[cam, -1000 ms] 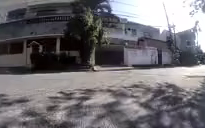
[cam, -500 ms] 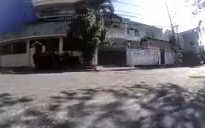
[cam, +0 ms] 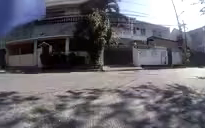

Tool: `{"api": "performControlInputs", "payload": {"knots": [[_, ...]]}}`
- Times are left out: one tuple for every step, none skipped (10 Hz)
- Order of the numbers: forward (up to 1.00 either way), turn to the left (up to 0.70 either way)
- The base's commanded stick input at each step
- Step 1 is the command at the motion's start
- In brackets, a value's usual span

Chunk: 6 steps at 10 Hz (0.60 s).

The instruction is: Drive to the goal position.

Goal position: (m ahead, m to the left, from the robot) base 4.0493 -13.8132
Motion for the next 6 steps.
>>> {"api": "performControlInputs", "payload": {"knots": [[0.00, 0.00], [0.00, 0.00], [0.00, 0.00], [0.00, 0.08], [0.00, 0.43], [0.00, 0.70]]}}
